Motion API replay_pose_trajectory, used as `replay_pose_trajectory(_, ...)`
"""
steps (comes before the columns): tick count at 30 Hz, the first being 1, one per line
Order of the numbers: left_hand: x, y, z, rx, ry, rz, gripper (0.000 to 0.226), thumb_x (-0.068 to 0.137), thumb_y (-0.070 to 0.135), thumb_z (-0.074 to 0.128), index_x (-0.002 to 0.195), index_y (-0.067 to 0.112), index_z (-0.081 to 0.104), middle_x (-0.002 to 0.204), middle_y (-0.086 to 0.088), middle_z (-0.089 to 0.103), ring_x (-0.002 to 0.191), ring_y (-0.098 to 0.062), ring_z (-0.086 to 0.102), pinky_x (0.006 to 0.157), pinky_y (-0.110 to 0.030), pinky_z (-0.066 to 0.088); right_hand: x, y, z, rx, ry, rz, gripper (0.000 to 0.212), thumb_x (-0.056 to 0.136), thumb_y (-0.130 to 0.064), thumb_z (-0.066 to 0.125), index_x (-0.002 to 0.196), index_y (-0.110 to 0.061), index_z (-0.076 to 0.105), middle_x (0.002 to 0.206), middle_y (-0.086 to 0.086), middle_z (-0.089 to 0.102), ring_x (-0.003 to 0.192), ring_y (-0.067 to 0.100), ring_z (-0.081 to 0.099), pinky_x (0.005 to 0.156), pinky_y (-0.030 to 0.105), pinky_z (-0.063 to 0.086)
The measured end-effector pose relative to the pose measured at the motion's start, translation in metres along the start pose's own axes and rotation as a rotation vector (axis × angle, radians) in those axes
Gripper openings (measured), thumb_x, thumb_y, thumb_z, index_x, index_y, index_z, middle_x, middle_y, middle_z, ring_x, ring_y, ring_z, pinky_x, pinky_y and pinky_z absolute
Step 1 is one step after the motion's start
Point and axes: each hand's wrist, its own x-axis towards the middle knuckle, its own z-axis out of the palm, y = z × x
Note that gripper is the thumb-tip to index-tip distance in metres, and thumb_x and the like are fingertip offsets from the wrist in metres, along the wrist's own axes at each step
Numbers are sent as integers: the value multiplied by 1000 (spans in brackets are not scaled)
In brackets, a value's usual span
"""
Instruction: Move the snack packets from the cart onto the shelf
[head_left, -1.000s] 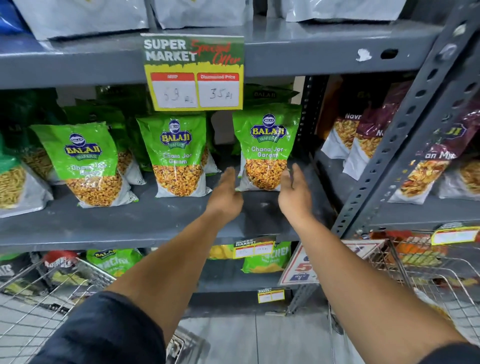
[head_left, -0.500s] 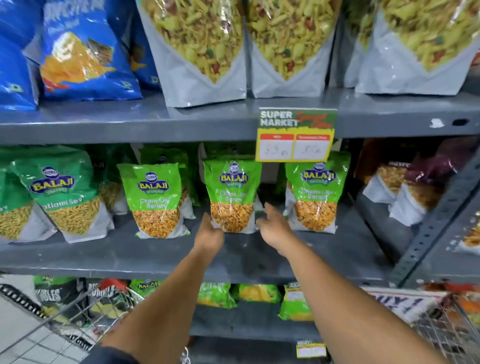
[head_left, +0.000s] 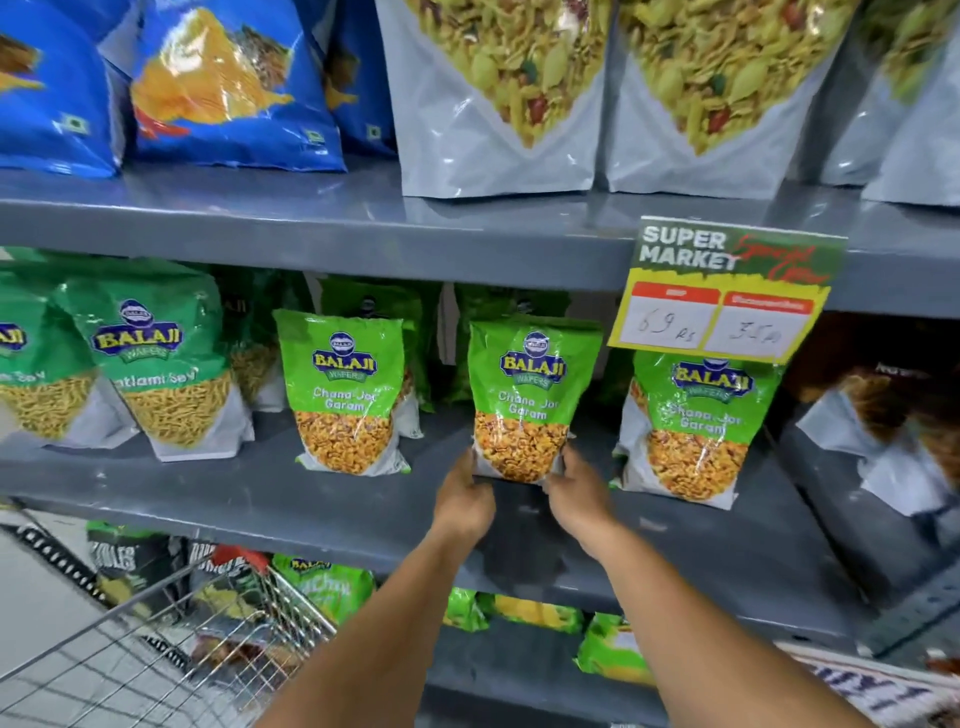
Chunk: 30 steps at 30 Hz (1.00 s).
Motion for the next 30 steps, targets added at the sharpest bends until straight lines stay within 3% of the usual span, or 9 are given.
replay_pose_trajectory(5,-11,4,-4,-7,39,-55,57,87,7,34,142,24,33,98,-9,62,68,-25,55,60,-34,41,-12,2,10,-28,150,-72,58,87,-17,49,141,-24,30,144,8,45,126,31,47,96,39,44)
replay_pose_trajectory(9,-30,-1,-30,-4,314,-17,58,84,3,38,141,18,39,133,-15,60,110,-37,60,85,-40,50,-40,-17,34,22,368,-376,51,79,0,49,128,-12,50,131,10,50,121,22,44,102,26,34)
replay_pose_trajectory(12,-39,-20,-77,-29,612,53,56,77,-5,40,128,15,53,126,-14,62,112,-33,58,96,-40,46,-44,-35,67,50,296,-464,47,74,0,43,118,-9,55,123,11,55,118,23,47,105,30,35)
replay_pose_trajectory(14,-31,-38,-114,-39,705,64,57,76,-4,39,130,10,50,134,-14,55,124,-31,50,108,-39,38,-42,-50,87,44,88,-379,47,80,-2,43,126,-11,51,133,10,52,125,23,45,107,25,31)
replay_pose_trajectory(18,-3,-52,-171,-77,550,-102,60,84,-5,37,143,8,36,146,-12,46,135,-31,42,98,-31,36,-28,-72,124,-1,-246,-222,60,87,-11,41,143,-24,29,154,2,32,136,22,37,109,38,36)
replay_pose_trajectory(21,18,-56,-187,-28,405,-100,58,77,5,39,135,5,45,137,-24,54,115,-37,57,77,-31,43,-16,-90,140,-28,-311,-115,67,87,-12,39,148,-27,16,155,4,28,137,29,35,100,32,40)
replay_pose_trajectory(24,21,-52,-190,-2,258,69,47,62,7,38,99,21,65,91,-1,71,70,5,61,55,-15,44,-14,-103,153,25,-323,-132,60,83,-14,44,139,-29,31,142,5,47,128,31,45,97,32,41)
replay_pose_trajectory(26,24,-48,-188,-35,210,123,33,65,11,42,84,25,64,78,13,66,64,8,55,54,-8,43,-5,-105,159,33,-254,-135,49,76,-17,49,121,-35,46,125,4,61,114,30,56,95,42,49)
replay_pose_trajectory(30,32,-67,-195,-55,152,102,31,72,21,55,96,34,68,98,13,73,95,-8,67,81,-29,54,-15,-107,162,-27,-172,-158,41,80,-16,48,119,-29,47,119,3,62,104,31,58,83,42,50)
